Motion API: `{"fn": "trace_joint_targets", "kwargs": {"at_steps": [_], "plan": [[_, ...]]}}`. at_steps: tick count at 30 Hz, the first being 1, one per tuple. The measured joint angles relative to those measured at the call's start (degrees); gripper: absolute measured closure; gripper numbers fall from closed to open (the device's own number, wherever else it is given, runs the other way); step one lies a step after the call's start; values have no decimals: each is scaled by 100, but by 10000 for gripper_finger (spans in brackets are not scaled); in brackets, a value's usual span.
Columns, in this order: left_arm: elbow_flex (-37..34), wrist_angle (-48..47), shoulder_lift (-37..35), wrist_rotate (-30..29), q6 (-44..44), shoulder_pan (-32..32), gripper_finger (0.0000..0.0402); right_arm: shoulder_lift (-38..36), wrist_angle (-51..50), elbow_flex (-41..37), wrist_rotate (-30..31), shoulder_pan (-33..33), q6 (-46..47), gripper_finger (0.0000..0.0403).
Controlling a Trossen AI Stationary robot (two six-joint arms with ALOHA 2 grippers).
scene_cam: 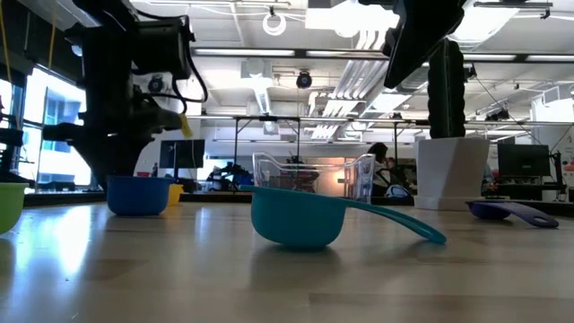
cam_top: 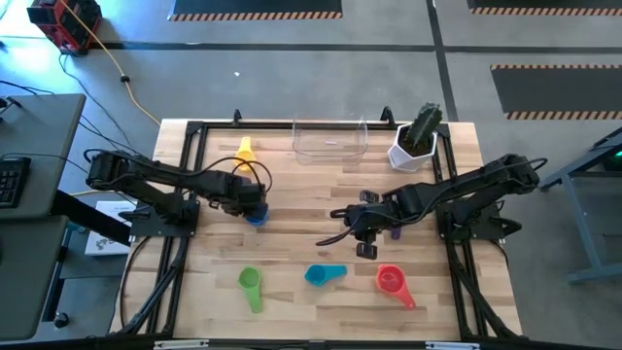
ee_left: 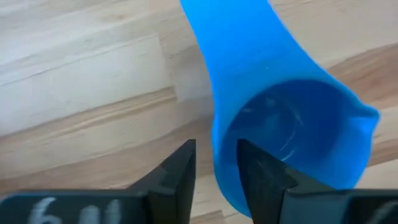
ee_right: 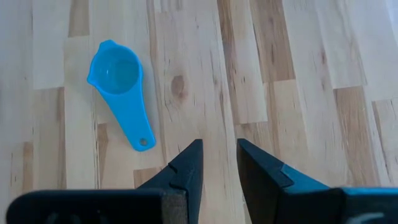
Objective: Nest measuring cups in basket
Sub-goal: Stack the blue measuring cup on top of the red measuring cup
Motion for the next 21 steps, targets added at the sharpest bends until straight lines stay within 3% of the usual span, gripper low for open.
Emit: {"fn": "trace_joint_targets", "kwargs": {"at_steps": [8, 16, 21], "plan": [[-73, 245, 2, 7, 514, -2, 391, 0, 5, 0, 168, 0, 0, 313], [375, 486, 2, 221, 1616, -2, 397, 0, 91, 0, 295, 0, 39, 313], [926, 551, 2, 225, 2816, -2, 397, 0, 346, 0, 532, -7, 251, 313]]}}
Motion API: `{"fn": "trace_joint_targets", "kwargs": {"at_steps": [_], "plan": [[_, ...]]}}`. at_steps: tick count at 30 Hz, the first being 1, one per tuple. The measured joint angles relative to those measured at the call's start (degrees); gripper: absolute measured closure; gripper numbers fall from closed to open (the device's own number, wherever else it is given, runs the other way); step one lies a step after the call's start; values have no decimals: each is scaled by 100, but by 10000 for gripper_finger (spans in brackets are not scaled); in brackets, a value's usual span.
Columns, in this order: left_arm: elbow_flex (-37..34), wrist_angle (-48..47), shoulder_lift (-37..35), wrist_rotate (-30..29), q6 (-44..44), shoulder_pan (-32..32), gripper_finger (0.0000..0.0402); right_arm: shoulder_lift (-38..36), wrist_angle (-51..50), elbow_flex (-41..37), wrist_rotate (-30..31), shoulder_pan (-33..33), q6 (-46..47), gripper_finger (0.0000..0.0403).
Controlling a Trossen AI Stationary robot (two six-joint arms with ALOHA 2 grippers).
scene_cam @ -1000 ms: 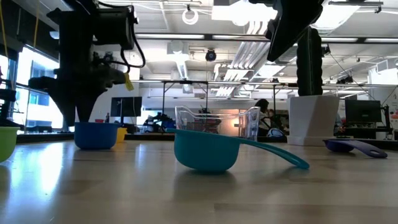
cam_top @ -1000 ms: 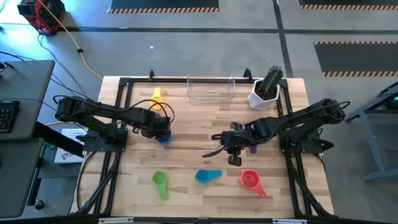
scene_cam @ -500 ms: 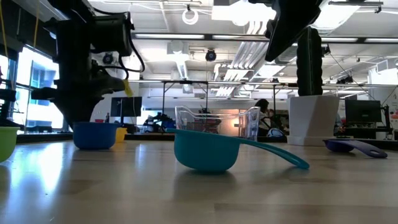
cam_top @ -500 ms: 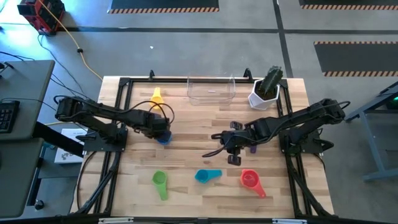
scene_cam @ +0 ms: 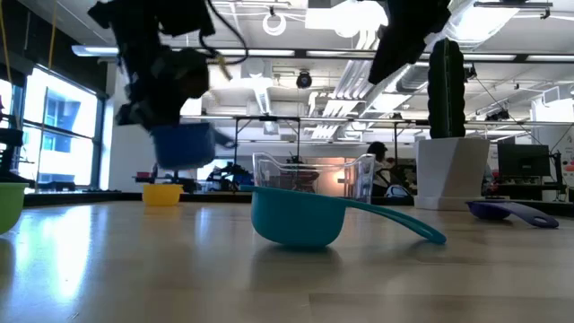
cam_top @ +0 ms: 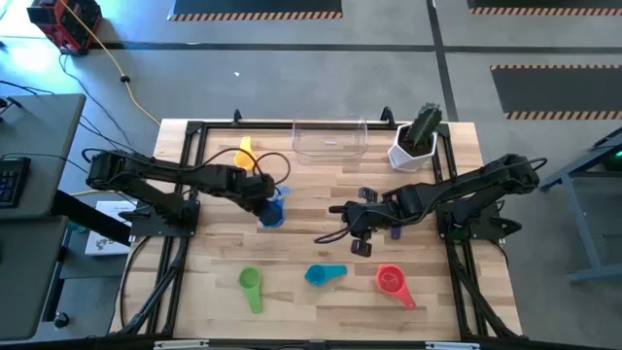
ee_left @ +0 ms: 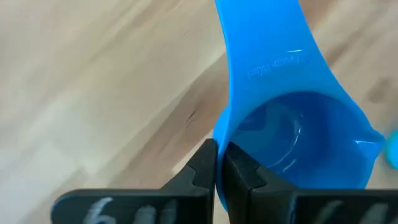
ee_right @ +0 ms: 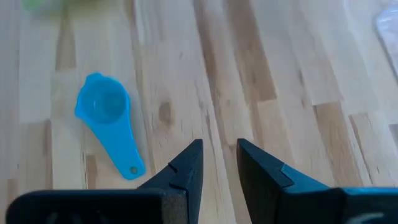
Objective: Nest measuring cups in basket
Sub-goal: Stack the blue measuring cup on top of the red measuring cup
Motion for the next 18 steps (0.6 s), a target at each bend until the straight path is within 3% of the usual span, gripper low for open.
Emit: {"fn": "trace_joint_targets", "kwargs": {"at_steps": [7, 18], "plan": [[782, 288, 0, 0, 1847, 0, 398, 0, 90, 0, 497, -194, 861, 313], [1306, 575, 77, -107, 4772, -235, 397, 0, 64, 0, 519, -642, 2353, 313]]}}
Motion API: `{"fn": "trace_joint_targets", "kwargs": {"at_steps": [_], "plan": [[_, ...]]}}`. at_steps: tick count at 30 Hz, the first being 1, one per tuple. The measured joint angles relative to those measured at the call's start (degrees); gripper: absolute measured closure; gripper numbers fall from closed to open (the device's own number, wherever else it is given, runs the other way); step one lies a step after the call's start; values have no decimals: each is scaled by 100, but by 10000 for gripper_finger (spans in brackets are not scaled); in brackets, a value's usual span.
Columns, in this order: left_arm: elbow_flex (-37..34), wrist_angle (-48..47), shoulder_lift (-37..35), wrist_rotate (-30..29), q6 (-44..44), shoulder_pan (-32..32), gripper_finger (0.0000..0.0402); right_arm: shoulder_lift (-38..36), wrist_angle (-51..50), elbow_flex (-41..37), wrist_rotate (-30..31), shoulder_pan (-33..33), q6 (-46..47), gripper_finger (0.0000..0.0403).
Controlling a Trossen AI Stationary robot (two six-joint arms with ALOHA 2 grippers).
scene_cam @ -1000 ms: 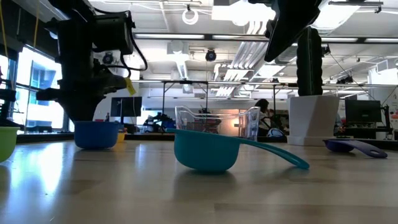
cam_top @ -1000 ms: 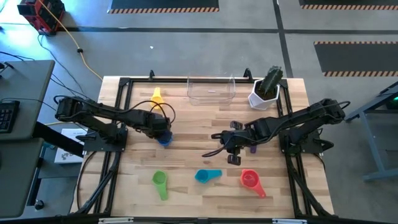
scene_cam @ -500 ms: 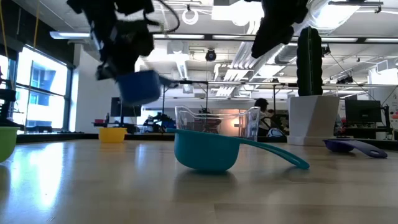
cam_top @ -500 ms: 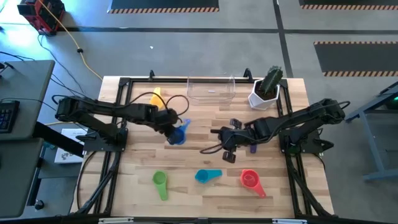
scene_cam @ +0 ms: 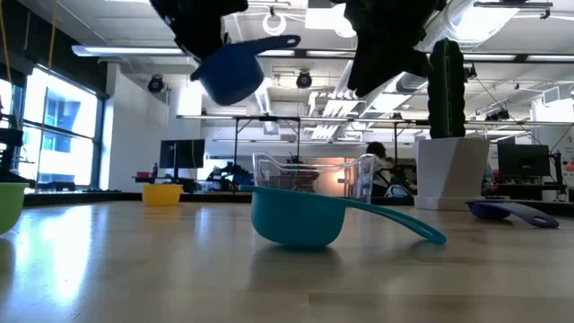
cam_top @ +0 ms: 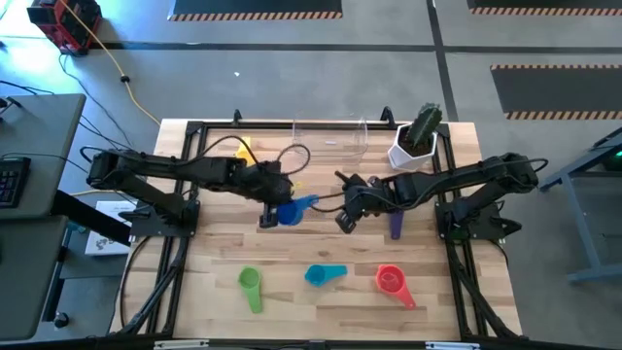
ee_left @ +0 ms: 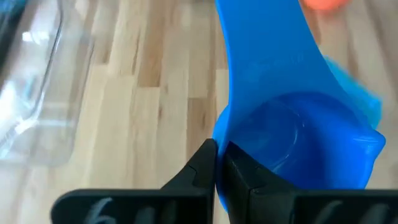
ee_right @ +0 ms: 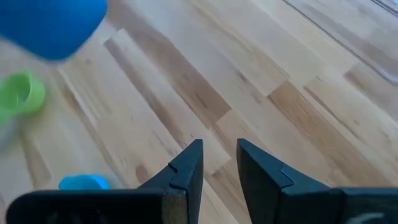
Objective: Nest measuring cups in basket
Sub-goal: Stack the blue measuring cup on top of the red measuring cup
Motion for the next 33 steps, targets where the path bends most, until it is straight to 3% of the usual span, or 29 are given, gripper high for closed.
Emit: {"fn": "trace_joint_targets", "kwargs": {"at_steps": [7, 25, 33], "plan": [[-4, -386, 647, -264, 1423, -401, 397, 0, 36, -4, 30, -114, 577, 313], [-8, -514, 1925, -283, 1356, -740, 397, 2, 110, -4, 298, -96, 633, 313], [-8, -464, 2019, -359, 1304, -716, 396, 2, 111, -4, 299, -96, 633, 313]]}}
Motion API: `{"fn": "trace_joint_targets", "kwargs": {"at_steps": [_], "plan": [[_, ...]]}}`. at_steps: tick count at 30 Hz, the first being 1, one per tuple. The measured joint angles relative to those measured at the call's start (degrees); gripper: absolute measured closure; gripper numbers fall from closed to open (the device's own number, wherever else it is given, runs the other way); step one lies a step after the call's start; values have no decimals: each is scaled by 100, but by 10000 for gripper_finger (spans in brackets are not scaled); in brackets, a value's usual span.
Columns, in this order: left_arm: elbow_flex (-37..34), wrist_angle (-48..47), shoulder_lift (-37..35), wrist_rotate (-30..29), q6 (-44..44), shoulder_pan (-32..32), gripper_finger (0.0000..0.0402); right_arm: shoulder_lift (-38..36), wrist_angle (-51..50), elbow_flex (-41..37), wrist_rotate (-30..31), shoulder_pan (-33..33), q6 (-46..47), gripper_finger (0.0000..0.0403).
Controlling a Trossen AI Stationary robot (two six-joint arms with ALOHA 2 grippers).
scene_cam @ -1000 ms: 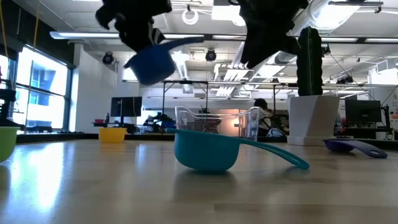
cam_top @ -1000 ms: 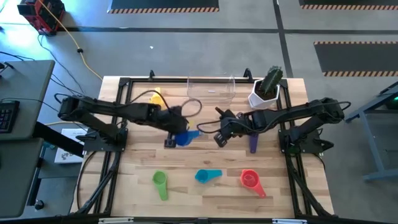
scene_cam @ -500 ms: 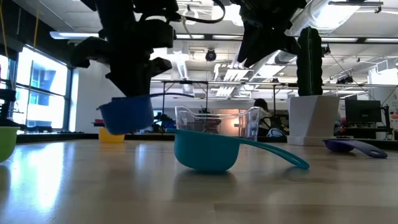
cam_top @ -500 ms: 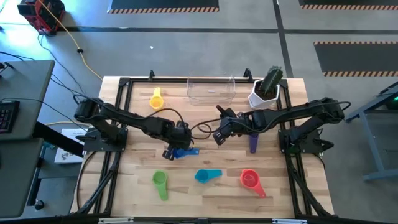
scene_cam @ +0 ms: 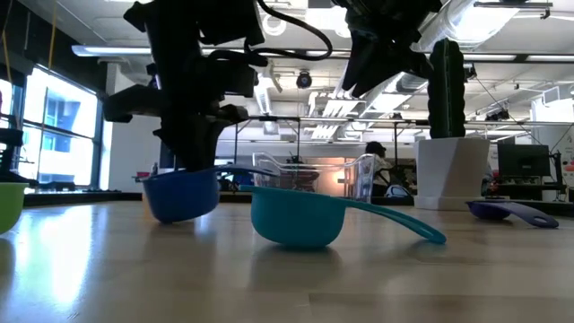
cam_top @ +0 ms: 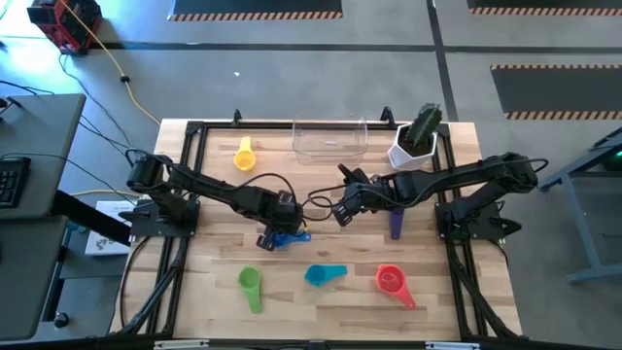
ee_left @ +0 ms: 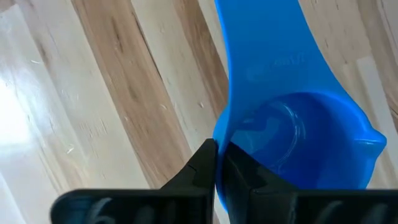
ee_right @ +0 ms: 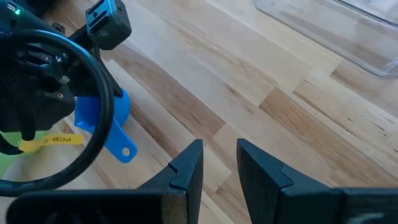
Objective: Nest measuring cups in basket
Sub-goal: Stack the blue measuring cup on top of the red measuring cup
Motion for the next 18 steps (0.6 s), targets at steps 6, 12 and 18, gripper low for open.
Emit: {"fn": "trace_joint_targets", "kwargs": {"at_steps": [6, 12, 18], "plan": [[0, 3, 0, -3, 2, 20, 384, 0, 0, 0, 0, 0, 0, 313], [0, 4, 0, 12, 2, 20, 370, 0, 0, 0, 0, 0, -7, 313], [0, 5, 0, 73, -62, 18, 351, 0, 0, 0, -27, 1, -7, 313]]}}
